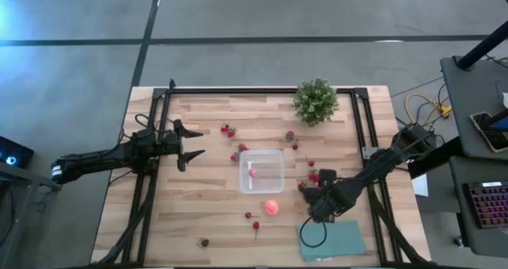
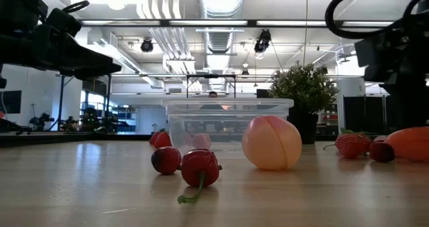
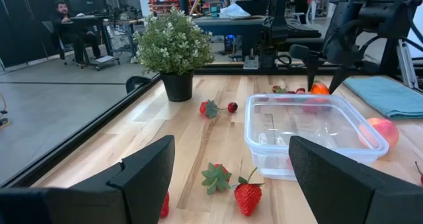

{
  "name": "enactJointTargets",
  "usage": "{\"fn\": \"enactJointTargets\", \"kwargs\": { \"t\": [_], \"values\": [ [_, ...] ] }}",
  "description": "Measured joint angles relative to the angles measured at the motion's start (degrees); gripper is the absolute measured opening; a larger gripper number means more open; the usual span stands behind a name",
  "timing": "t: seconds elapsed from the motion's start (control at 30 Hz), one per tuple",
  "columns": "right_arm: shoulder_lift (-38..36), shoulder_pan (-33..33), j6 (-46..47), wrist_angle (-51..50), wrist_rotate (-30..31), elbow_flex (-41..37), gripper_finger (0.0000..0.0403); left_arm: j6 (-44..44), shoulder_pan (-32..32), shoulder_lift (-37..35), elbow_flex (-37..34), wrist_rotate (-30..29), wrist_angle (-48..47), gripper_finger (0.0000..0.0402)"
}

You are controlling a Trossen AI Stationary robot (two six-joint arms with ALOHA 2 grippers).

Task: Pick and placing Produce into tupperware
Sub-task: Put the carrot into the transparent bin

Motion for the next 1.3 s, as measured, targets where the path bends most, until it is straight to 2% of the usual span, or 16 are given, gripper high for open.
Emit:
{"fn": "enactJointTargets", "kwargs": {
  "t": [0.63, 1.0, 1.3],
  "values": [
    [-0.04, 0.00, 0.28, 2.06, 0.46, -2.76, 0.0208, 0.00, 0.02, 0.01, 0.01, 0.00, -0.01, 0.0283],
    [0.06, -0.04, 4.16, 2.41, 0.70, -2.32, 0.0151, 0.00, 0.00, 0.01, -0.01, -0.01, -0.02, 0.0283],
    [-0.26, -0.02, 4.50, 2.33, 0.55, 4.80, 0.0180, 0.00, 0.02, -0.01, -0.01, -0.01, -0.02, 0.0283]
  ]
}}
